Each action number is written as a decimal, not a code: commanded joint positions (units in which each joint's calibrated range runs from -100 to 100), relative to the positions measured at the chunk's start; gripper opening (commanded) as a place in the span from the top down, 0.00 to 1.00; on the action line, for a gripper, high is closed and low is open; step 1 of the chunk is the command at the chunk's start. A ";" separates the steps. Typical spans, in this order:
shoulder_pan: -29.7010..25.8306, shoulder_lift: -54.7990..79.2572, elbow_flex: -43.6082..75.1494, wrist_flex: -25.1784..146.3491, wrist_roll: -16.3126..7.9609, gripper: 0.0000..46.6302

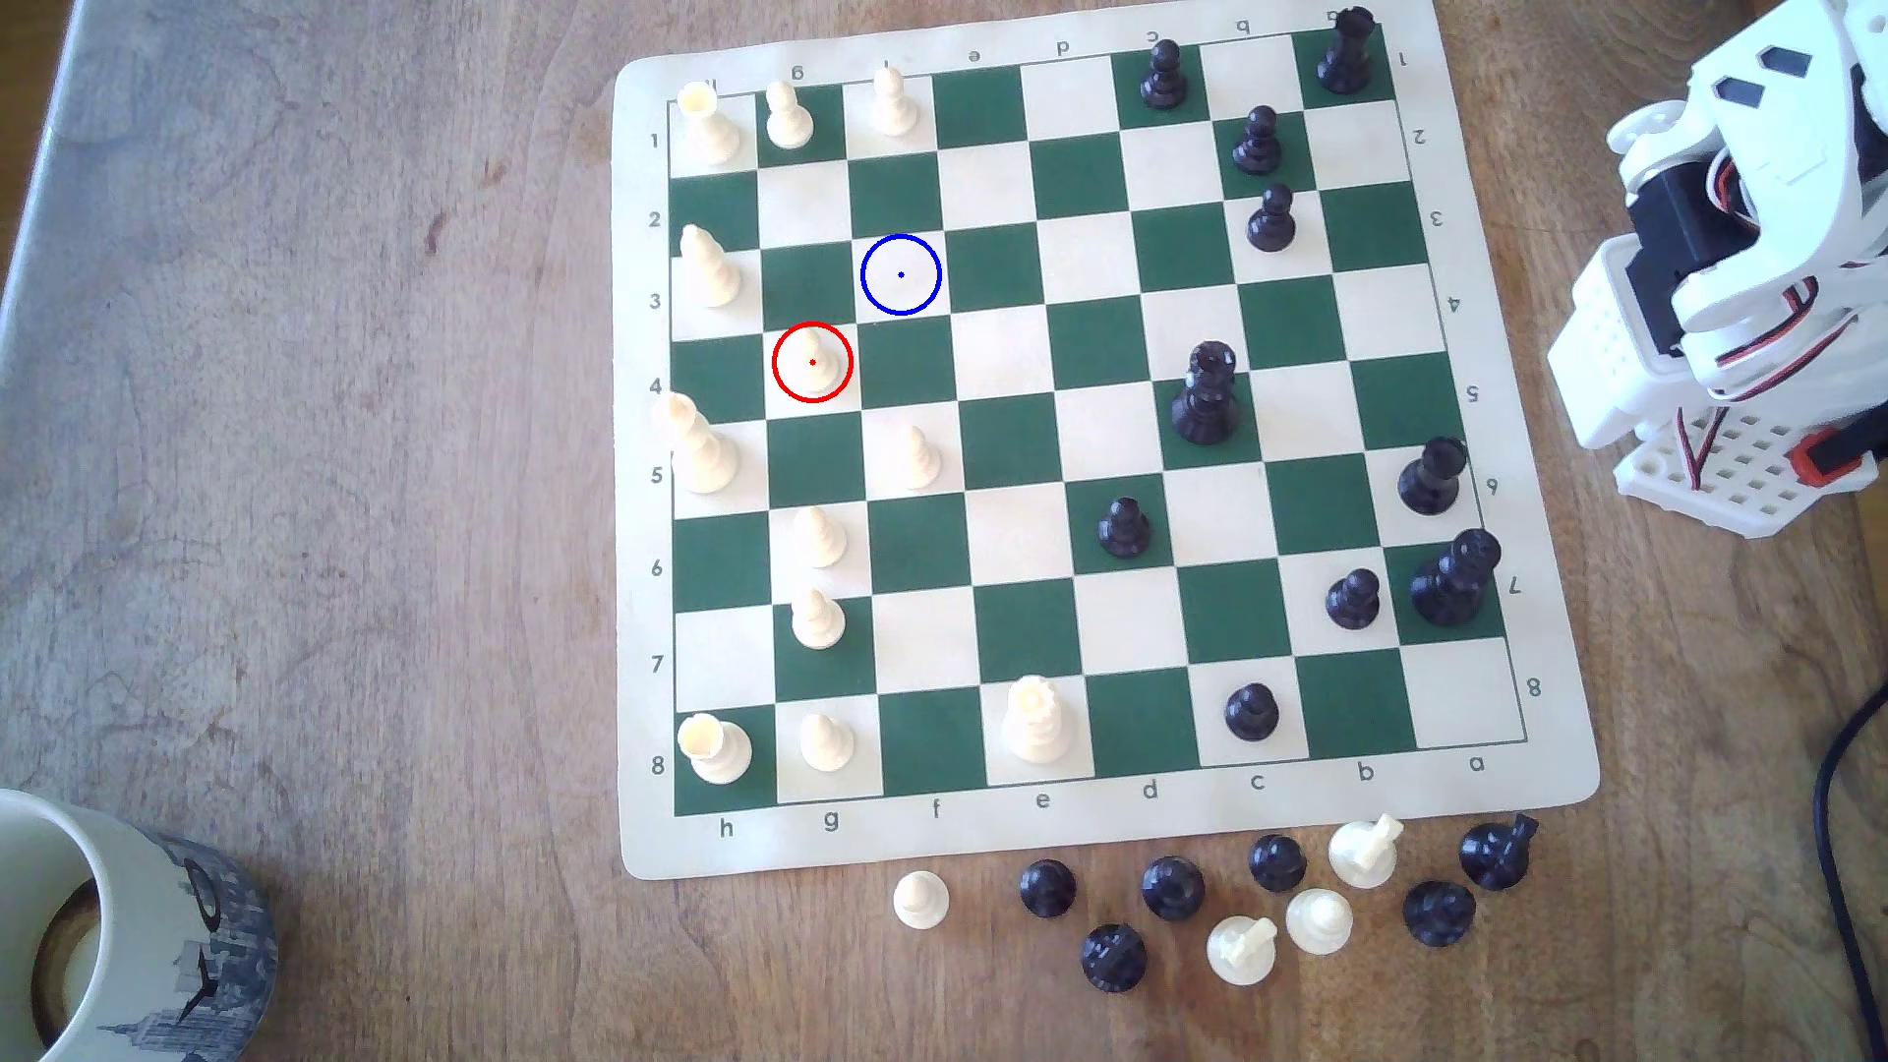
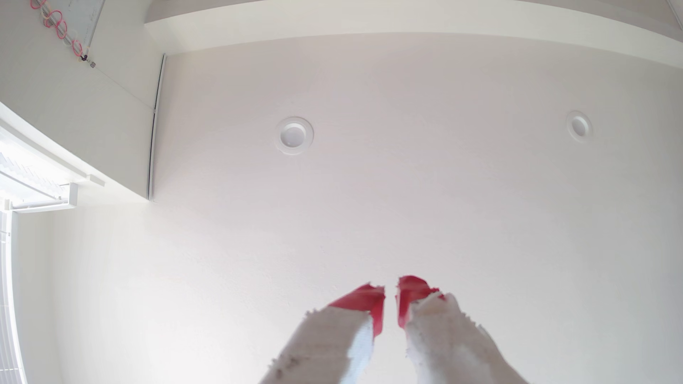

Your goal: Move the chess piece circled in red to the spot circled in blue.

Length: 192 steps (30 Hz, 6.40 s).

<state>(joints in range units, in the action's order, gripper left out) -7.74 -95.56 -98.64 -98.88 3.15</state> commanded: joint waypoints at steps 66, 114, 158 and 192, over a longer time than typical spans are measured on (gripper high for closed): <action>8.02 85.20 102.27 158.51 -10.60 0.89; 12.48 113.90 106.44 140.16 -11.43 0.69; 12.40 119.92 112.15 137.95 -10.35 0.86; 17.32 102.52 90.94 136.31 -7.18 0.96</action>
<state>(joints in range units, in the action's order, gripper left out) 9.14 14.37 -6.64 39.36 -4.66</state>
